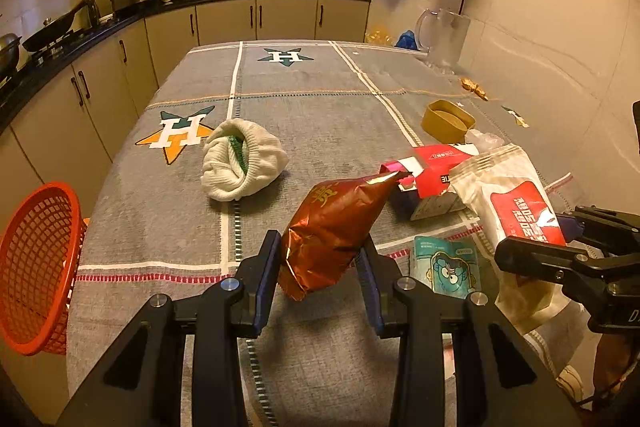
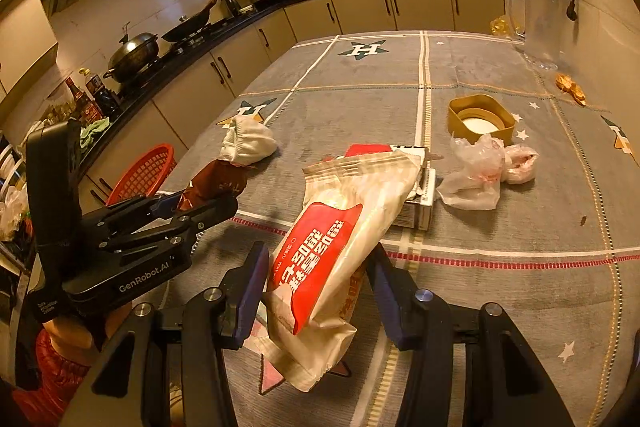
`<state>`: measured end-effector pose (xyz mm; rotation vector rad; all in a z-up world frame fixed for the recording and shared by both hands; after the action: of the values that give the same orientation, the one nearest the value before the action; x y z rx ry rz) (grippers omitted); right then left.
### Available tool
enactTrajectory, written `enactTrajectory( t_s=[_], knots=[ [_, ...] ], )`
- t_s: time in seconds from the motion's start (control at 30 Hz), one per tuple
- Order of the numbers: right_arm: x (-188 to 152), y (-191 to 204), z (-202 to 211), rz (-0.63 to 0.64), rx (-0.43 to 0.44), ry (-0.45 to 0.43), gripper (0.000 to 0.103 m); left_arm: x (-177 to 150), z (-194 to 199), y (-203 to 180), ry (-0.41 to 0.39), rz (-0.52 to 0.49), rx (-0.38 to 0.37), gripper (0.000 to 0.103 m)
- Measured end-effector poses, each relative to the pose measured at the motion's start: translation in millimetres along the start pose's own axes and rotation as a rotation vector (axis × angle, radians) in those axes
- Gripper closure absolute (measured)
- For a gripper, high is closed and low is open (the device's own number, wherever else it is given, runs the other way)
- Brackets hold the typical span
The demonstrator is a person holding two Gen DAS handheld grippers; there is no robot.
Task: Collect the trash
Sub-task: 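Lift the brown snack bag with the left tool while the right tool lifts the white bag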
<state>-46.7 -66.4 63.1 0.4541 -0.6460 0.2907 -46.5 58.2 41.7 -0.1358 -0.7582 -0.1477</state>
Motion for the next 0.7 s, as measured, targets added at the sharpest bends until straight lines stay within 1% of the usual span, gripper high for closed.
enactTrajectory(
  t_s=[0.7],
  knots=[
    [5.9, 4.3, -3.7, 0.012, 0.002, -0.009, 0.048, -2.7, 2.4, 4.4, 0.005, 0.006, 0.02, 0.067]
  ],
)
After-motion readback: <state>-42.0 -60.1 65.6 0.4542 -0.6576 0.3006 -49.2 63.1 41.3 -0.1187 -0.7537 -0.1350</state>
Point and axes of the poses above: each gripper's, at about its wrist camera, not at the fingertips, and z roughly against the way its jaws point, y to its left, x to its top, the point moved 1 cm from there along -z, roughly the way its jaws point, and after that the axes turned 1 degree about x, right-handed, at the moved point
